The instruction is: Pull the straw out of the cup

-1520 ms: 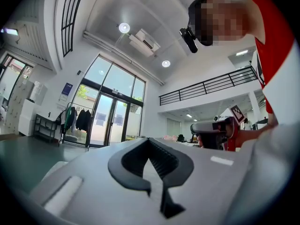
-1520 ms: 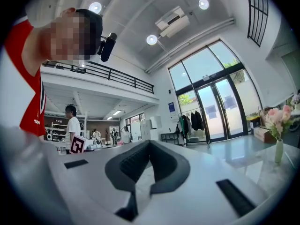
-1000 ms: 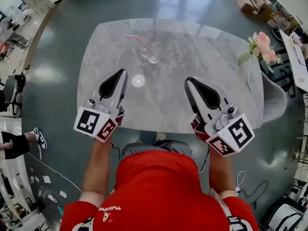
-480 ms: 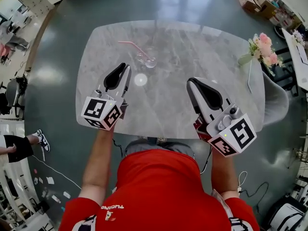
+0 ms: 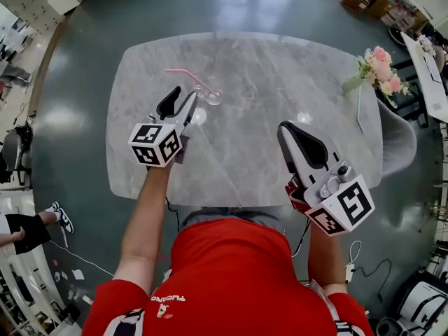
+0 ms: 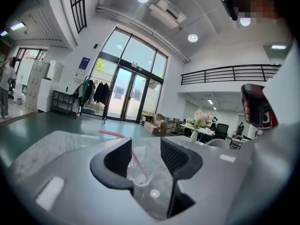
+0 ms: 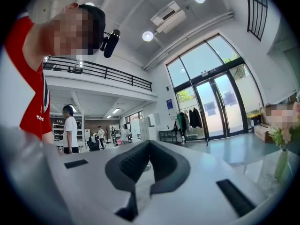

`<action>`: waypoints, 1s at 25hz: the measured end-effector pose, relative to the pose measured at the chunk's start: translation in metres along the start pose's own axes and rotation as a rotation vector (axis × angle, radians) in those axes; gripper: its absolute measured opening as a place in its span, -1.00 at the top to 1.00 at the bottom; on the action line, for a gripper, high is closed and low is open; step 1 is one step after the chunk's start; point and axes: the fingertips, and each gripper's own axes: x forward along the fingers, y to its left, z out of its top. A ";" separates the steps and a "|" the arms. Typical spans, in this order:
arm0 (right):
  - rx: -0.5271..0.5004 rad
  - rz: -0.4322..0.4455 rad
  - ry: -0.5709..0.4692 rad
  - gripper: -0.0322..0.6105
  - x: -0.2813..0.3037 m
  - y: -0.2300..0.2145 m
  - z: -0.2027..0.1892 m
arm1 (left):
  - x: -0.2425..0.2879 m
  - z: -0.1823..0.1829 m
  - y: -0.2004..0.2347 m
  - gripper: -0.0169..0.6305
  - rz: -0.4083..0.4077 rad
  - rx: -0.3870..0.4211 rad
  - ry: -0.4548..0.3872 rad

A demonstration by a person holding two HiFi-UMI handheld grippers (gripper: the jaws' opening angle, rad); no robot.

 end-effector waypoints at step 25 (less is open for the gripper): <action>0.018 -0.163 0.060 0.89 -0.005 -0.017 -0.018 | 0.091 -0.033 0.035 0.36 -0.093 -0.108 0.097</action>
